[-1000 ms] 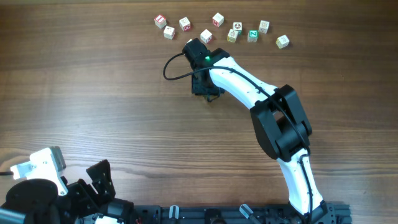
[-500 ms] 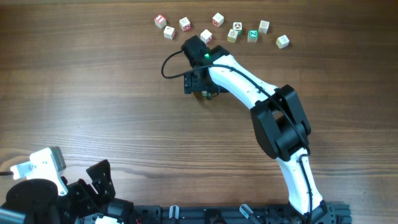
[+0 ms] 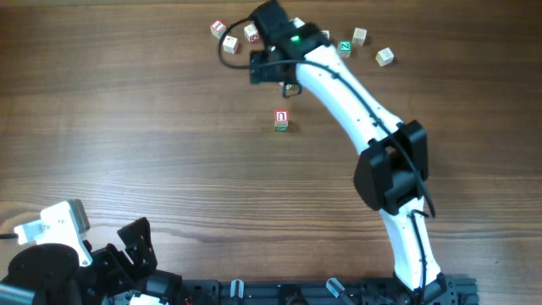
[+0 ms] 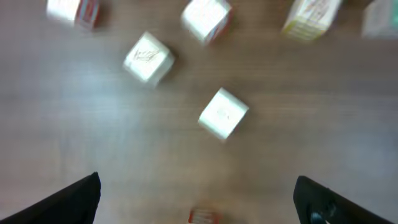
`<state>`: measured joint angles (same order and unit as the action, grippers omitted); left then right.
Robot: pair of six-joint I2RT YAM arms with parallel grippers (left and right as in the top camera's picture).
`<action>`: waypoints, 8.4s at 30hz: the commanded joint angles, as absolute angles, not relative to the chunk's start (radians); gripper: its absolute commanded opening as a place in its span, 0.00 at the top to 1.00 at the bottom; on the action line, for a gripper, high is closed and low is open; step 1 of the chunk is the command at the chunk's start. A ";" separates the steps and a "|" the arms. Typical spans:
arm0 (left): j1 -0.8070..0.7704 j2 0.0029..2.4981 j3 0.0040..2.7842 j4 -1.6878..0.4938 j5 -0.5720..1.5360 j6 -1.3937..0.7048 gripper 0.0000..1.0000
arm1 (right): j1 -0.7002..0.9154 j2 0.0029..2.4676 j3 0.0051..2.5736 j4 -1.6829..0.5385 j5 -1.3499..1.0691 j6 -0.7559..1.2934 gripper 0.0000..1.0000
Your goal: Form a tower
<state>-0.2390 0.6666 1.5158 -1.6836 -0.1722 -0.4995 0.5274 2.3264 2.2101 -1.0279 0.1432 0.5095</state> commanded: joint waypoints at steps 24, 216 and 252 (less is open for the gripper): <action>-0.235 0.664 1.516 -1.684 -0.184 -0.505 0.00 | 0.428 2.606 2.293 -0.936 0.053 0.043 0.62; -0.235 0.664 1.516 -1.684 -0.184 -0.505 0.00 | 0.499 2.302 2.094 -1.243 -0.272 -1.052 0.00; -0.235 0.664 1.516 -1.684 -0.184 -0.505 0.00 | 0.498 2.462 2.095 -1.163 -0.180 -0.987 0.18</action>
<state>-0.2390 0.6666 1.5158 -1.6840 -0.1722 -0.4995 0.5003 2.4374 2.0823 -1.1645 -0.1764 -0.9714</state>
